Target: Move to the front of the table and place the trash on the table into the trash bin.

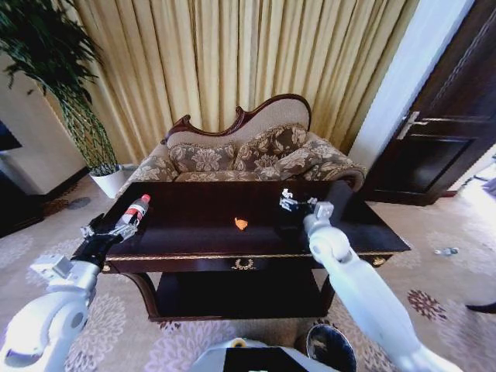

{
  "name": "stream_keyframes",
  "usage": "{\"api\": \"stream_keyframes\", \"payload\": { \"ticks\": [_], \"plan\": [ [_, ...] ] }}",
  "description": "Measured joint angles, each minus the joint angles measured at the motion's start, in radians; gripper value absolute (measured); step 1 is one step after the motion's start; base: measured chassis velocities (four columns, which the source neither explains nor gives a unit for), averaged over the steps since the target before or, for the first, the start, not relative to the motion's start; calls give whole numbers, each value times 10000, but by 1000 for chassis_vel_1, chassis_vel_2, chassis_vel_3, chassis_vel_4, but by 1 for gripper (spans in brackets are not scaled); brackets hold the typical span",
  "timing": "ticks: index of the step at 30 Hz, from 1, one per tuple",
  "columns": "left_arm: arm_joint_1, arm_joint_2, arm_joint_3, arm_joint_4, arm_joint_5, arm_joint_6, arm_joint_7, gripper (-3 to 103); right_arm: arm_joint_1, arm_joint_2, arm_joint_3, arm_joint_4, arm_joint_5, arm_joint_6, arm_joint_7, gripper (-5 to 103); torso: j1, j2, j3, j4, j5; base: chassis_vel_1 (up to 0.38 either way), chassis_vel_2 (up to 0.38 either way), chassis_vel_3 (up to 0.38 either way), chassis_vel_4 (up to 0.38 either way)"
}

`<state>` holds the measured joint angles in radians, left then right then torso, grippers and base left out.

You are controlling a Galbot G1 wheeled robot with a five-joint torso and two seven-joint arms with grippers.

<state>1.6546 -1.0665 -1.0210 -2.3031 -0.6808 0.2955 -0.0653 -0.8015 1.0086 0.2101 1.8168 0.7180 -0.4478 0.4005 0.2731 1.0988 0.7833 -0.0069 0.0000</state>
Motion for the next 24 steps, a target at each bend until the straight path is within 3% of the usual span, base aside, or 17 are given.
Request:
{"api": "stream_keyframes", "payload": {
  "ticks": [4,11,24],
  "plan": [
    [-49,-3,50,105,21,1,-5,100,787,97,-332,-673,521,-310,268,100,1,-1,0,-2,-1,0,0,0,0],
    [-51,-22,55,198,28,0,-1,100,1648,478,-686,-1205,1830,-1542,1251,100,0,-1,0,0,0,0,0,0,0],
    [11,-210,-23,296,163,-180,162,100,1705,688,-948,-1557,1441,-1720,1293,100,0,-1,-1,-2,-1,0,0,0,0]
  ]
}}
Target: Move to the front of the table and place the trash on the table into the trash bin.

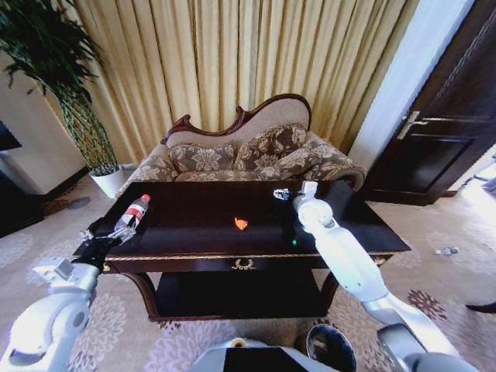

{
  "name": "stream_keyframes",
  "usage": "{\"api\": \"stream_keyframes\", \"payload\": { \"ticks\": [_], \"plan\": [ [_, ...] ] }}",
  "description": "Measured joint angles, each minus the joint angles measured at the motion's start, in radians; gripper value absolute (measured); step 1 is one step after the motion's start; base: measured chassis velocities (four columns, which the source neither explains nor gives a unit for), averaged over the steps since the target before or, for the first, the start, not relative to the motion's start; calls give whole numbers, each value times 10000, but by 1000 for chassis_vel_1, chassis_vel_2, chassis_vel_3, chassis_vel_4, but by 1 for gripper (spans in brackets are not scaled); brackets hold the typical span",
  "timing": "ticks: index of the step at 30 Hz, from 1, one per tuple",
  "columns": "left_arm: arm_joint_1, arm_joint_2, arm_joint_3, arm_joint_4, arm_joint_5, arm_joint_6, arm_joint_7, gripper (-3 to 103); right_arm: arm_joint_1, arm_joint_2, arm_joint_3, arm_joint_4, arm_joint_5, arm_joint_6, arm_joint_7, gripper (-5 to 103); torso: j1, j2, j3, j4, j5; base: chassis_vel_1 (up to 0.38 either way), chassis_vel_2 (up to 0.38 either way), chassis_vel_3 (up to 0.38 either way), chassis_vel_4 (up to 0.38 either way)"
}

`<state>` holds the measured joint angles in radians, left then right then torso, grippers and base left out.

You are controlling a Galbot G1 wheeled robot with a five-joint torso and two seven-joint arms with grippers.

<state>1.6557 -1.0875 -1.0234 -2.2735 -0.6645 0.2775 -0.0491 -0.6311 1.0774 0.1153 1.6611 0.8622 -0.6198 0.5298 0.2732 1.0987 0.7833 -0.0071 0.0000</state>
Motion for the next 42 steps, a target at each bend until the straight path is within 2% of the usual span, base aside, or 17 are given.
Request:
{"api": "stream_keyframes", "payload": {
  "ticks": [7,8,9,10,15,17,18,21,22,24,25,30,31,34,42],
  "plan": [
    [20,-36,-24,32,34,-117,59,100,-106,40,-104,-70,-447,88,-34,102,0,0,0,1,0,0,0,0,0],
    [27,-35,-32,46,35,-129,60,100,-129,36,-108,-75,-529,126,-43,98,0,0,0,1,1,0,0,0,0],
    [38,-22,-47,86,34,-151,66,100,-167,33,-108,-76,-618,162,-43,98,0,0,0,1,-1,0,0,0,0],
    [43,-5,-62,99,32,-160,75,100,-206,25,-107,-66,-661,169,-27,88,0,0,0,1,0,0,0,0,0],
    [38,14,-71,95,10,-161,87,100,-340,-18,-72,5,-795,169,-21,78,0,0,0,1,-1,0,0,0,0],
    [22,14,-36,57,4,-162,92,100,-427,-25,-29,32,-860,170,-27,66,0,0,0,1,0,0,0,0,0],
    [22,14,-36,57,4,-162,92,100,-427,-25,-29,32,-860,170,-27,66,0,0,0,1,0,0,0,0,0],
    [4,12,-11,34,0,-154,106,100,-516,-32,7,80,-899,198,-72,50,0,0,0,1,0,0,0,0,0],
    [4,12,-11,34,0,-154,106,100,-516,-32,7,80,-899,198,-72,50,0,0,0,1,0,0,0,0,0],
    [5,6,-28,33,-12,-149,109,100,-534,-36,22,80,-939,240,-113,39,0,0,0,1,0,0,0,0,0],
    [5,6,-28,33,-12,-149,109,100,-534,-36,22,80,-939,240,-113,39,0,0,0,1,0,0,0,0,0],
    [46,-18,-65,22,-22,-147,117,100,-500,-33,21,70,-946,309,-120,18,0,0,0,1,0,0,0,0,0],
    [46,-18,-65,22,-22,-147,117,100,-500,-33,21,70,-946,309,-120,18,0,0,0,1,0,0,0,0,0],
    [63,-39,-64,-11,-16,-147,122,100,-495,-35,6,130,-945,391,-13,3,0,1,0,2,0,0,0,0,0],
    [67,-48,-64,-45,-13,-147,125,100,-553,-365,376,977,-914,434,104,1,0,0,0,2,0,0,0,0,0]
  ]
}}
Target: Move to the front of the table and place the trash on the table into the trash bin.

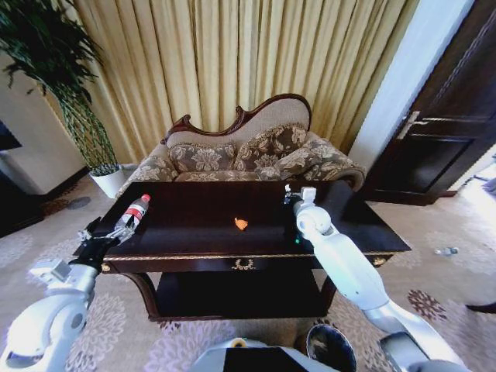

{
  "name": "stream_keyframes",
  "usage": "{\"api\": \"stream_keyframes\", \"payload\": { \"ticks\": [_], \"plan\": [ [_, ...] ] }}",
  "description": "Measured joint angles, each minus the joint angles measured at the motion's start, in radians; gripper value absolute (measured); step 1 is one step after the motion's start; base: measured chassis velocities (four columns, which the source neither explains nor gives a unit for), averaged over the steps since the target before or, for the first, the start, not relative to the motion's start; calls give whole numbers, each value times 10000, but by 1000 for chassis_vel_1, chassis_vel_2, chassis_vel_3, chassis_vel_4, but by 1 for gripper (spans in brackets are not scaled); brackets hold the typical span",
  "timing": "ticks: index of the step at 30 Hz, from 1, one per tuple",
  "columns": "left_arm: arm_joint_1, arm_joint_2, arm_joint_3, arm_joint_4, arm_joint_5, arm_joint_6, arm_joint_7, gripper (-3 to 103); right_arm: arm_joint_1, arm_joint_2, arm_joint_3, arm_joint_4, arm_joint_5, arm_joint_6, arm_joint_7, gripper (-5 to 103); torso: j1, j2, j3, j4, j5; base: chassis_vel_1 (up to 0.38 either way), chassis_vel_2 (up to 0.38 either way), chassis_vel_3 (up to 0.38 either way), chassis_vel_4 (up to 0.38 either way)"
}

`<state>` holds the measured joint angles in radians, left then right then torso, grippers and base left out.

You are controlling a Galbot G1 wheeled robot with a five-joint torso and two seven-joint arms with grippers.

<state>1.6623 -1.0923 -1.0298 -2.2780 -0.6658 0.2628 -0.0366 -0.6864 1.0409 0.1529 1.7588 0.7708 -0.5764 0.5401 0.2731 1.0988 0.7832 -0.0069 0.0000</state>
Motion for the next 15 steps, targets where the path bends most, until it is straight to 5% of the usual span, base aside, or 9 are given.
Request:
{"api": "stream_keyframes", "payload": {
  "ticks": [8,15],
  "plan": [
    [-57,-69,139,-31,84,6,3,100,-1243,-499,959,1384,66,515,-135,1,0,1,0,-1,1,0,0,0,0],
    [-65,-207,285,-119,185,37,4,100,-2833,-654,1735,2071,-1792,1761,-972,1,-1,1,-1,-3,1,0,0,0,0]
  ]
}}
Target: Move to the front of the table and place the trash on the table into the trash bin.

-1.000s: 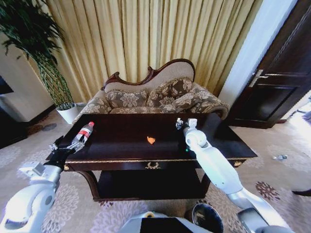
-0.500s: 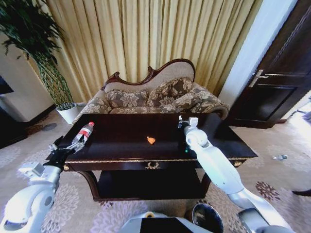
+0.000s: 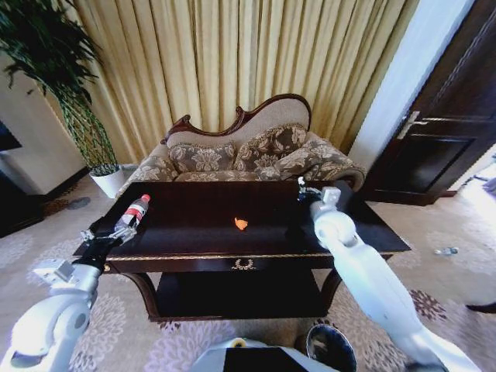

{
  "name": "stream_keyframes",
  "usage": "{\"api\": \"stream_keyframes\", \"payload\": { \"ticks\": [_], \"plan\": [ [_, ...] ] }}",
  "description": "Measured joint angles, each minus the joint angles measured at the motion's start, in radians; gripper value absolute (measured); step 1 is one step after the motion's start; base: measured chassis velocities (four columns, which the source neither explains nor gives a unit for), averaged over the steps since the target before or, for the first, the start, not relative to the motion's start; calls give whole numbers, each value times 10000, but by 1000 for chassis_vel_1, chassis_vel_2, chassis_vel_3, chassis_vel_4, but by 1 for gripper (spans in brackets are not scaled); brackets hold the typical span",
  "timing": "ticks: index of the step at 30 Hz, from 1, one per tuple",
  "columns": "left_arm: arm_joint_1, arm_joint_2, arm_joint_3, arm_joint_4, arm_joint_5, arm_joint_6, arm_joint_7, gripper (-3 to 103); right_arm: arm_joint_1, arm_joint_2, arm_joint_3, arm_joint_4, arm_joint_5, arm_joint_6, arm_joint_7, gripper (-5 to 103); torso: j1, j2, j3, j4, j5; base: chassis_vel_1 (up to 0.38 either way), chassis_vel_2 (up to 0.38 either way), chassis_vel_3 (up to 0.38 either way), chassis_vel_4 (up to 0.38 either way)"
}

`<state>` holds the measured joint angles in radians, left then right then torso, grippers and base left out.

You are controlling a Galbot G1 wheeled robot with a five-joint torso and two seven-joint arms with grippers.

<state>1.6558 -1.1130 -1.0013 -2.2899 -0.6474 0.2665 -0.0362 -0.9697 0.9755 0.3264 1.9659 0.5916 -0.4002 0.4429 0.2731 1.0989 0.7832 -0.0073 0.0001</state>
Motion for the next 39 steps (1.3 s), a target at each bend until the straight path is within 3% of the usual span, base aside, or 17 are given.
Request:
{"api": "stream_keyframes", "payload": {
  "ticks": [5,25,34,39],
  "plan": [
    [17,4,-5,-59,10,18,13,100,-558,31,569,506,29,466,-44,1,0,-1,0,3,-1,0,0,0,0],
    [-6,118,17,-67,-7,28,17,100,-1584,502,1097,965,70,541,-259,1,-3,1,-1,3,-1,165,-152,-159,158],
    [46,16,20,-89,39,28,39,100,-1863,703,1028,707,-510,762,-465,1,-6,4,-2,3,-1,234,-238,-230,227],
    [83,-24,-37,-92,41,4,44,100,-2647,1080,1452,308,-1127,500,-659,1,-5,4,-2,4,-3,52,-41,-66,44]
  ]
}}
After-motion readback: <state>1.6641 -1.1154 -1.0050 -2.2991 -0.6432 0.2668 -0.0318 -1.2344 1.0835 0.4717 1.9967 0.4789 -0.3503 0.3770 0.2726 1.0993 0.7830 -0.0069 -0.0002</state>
